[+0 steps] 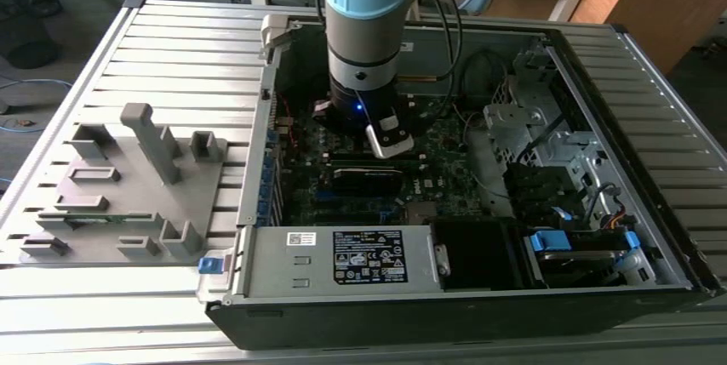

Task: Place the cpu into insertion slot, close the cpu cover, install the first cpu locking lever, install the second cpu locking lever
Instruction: 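Install the second cpu locking lever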

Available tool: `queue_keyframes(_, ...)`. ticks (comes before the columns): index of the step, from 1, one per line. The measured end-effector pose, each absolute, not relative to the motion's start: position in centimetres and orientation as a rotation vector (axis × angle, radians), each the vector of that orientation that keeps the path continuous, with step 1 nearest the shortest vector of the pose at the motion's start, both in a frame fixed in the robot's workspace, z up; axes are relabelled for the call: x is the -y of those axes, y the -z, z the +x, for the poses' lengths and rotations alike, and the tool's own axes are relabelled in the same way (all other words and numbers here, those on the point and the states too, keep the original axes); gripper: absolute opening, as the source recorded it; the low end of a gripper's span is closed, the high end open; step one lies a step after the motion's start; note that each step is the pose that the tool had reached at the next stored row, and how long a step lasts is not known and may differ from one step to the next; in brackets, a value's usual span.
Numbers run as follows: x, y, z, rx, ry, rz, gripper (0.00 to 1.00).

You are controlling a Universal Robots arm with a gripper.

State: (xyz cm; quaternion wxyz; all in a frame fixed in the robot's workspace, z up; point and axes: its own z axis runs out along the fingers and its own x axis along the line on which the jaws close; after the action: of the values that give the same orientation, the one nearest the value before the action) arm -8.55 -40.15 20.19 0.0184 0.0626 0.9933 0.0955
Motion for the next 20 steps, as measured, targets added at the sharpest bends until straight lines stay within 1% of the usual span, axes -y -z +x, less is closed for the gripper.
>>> queue_keyframes(7, 40.23, -19.89, -8.93, -3.078, -0.342, 0.195, 0.11)
queue_keyframes(20, 40.77, -19.43, -9.4, -3.073, -0.365, 0.194, 0.11)
